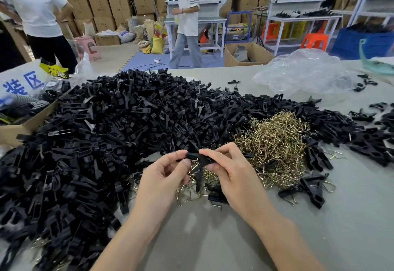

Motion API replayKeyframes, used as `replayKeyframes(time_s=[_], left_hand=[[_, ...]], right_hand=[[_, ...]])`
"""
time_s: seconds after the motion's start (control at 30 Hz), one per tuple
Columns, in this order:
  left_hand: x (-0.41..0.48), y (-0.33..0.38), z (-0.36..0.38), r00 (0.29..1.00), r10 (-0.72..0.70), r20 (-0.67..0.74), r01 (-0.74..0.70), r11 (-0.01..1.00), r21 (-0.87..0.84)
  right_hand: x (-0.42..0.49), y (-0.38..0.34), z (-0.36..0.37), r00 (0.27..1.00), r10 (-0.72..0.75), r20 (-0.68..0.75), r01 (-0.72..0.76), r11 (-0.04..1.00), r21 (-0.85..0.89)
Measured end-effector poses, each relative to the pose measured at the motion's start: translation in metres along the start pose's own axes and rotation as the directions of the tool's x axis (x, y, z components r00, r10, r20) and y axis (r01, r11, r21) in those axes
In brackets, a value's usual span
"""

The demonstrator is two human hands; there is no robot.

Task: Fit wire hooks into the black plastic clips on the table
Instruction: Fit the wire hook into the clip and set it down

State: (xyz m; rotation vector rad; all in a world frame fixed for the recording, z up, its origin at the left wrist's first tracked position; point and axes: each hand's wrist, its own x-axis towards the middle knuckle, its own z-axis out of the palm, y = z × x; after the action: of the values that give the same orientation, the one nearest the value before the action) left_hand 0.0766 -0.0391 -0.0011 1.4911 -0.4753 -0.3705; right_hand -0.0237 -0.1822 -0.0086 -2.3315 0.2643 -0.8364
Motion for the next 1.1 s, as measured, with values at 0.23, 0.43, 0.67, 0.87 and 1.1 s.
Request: replayKeyframes(time_s=[0.23, 0.43, 0.67, 0.87, 1.1], left_hand=[[-0.0009, 0.0026, -0.0015, 0.998, 0.055, 0.014, -0.056, 0.995, 0.087], [-0.0012, 0.0025, -0.0001, 0.997, 0.069, 0.043, -0.073, 0.989, 0.126], [-0.0028, 0.0020, 0.0002, 0.998, 0.061, 0.018, -0.063, 0.990, 0.125], [-0.0015, 0.0038, -0.0013, 0.998, 0.052, 0.043, -0.058, 0.986, 0.157], [-0.0027, 0.0065, -0.0038, 0.988, -0.069, 0.137, 0.078, 0.995, -0.056]], right_hand=[[-0.0014, 0.0026, 0.0005, 0.999, -0.043, -0.002, 0.043, 0.999, 0.005], [-0.0018, 0.0067, 0.0016, 0.998, -0.065, 0.010, 0.065, 0.998, -0.025], [-0.0018, 0.0089, 0.0033, 0.994, -0.106, -0.016, 0.105, 0.991, -0.087], [-0.0036, 0.0088, 0.0033, 0.996, -0.093, 0.016, 0.094, 0.993, -0.065], [-0.0037, 0.0087, 0.0038, 0.996, -0.082, 0.026, 0.082, 0.996, -0.031]])
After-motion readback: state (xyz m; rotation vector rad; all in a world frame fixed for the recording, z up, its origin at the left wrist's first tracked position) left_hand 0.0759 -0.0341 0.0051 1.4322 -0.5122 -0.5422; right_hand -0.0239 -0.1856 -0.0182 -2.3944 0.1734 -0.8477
